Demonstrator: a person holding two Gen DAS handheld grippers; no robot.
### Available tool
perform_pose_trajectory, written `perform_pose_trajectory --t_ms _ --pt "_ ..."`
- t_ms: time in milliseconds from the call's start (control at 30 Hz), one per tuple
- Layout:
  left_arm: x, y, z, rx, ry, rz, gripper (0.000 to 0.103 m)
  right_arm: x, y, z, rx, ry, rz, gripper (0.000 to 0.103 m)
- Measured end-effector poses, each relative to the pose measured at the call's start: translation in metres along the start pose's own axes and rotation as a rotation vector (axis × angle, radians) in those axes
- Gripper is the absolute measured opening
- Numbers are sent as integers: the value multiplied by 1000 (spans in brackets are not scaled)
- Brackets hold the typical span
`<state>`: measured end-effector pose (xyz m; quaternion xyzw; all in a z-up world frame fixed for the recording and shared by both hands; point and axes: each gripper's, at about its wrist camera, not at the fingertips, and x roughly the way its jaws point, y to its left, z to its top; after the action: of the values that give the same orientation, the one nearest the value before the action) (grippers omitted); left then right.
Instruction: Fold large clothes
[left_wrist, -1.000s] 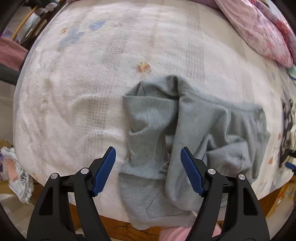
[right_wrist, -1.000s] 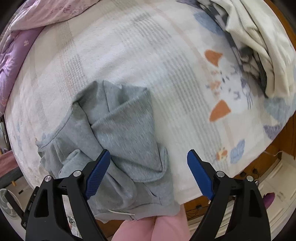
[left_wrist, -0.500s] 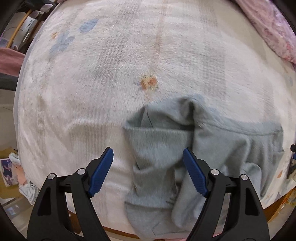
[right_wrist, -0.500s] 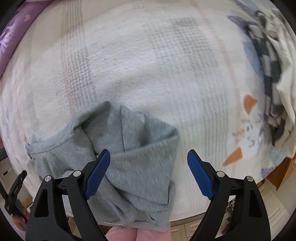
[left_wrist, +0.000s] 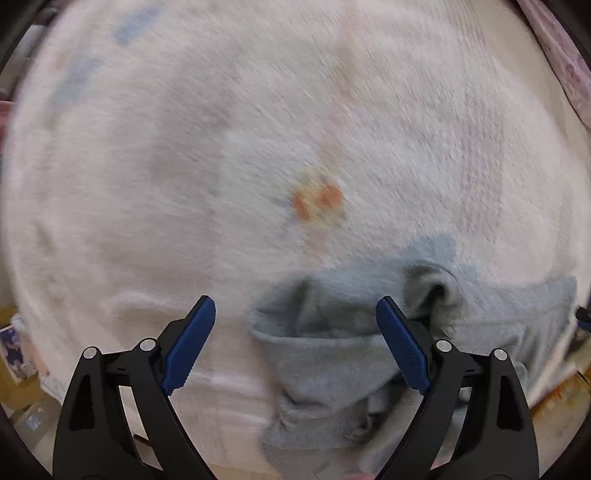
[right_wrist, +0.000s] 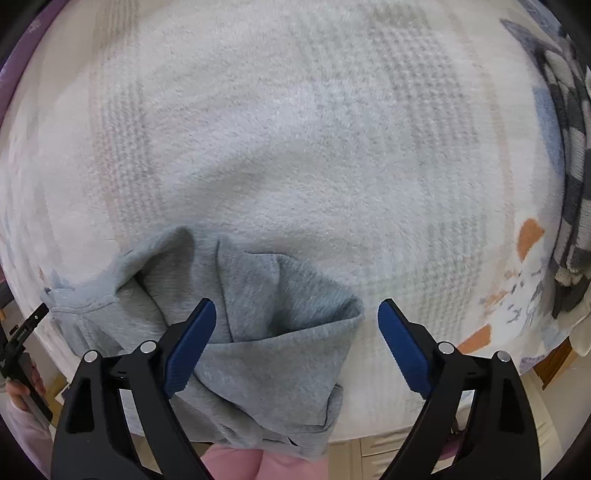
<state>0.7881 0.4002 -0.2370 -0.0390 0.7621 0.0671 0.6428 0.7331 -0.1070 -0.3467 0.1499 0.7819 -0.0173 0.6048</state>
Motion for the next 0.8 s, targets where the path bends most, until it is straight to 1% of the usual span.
perform_pose_trajectory --t_ms 67,100,167,200,267,300,333,367,400,433,467,533,567,667,700,767,800 --pt "15 -1 1 13 88 -89 89 3 1 3 -6 11 1 86" --pt "20 -1 1 18 107 -101 89 4 1 5 -8 14 -3 87" --pt "34 -2 0 33 130 -87 90 5 1 9 -7 15 -9 87" --pt "40 -2 0 34 129 -77 90 6 1 11 -5 16 -7 88" --pt "42 -2 1 30 103 -69 90 9 -1 16 6 26 -12 88" --pt "41 -3 2 26 82 -56 89 10 -2 18 14 32 -20 88" --pt "41 -3 2 22 75 -45 80 9 -4 23 17 34 -23 88" --pt "38 -4 2 19 65 -26 68 8 -6 26 20 34 -21 88" --pt "34 -4 2 16 53 -18 59 6 -7 27 20 32 -17 88" --pt "30 -6 4 15 43 -24 37 4 -8 27 17 30 -16 88" --pt "24 -7 4 11 28 -31 19 2 -10 28 13 27 -24 88" --pt "17 -9 1 -1 -1 -27 12 -5 -16 29 0 21 -39 88" --pt "14 -10 -2 -21 -15 -25 11 -9 -17 31 -13 18 -43 88" --pt "5 -9 -14 -101 -41 -61 10 -19 -19 34 -34 8 -25 88" --pt "3 -8 -17 -116 -49 -71 10 -20 -18 36 -41 10 -8 91" --pt "-2 -7 -22 -101 -61 -75 10 -17 -13 43 -57 43 17 94" --pt "-5 -7 -23 -88 -68 -71 11 -12 -10 48 -53 70 12 94"
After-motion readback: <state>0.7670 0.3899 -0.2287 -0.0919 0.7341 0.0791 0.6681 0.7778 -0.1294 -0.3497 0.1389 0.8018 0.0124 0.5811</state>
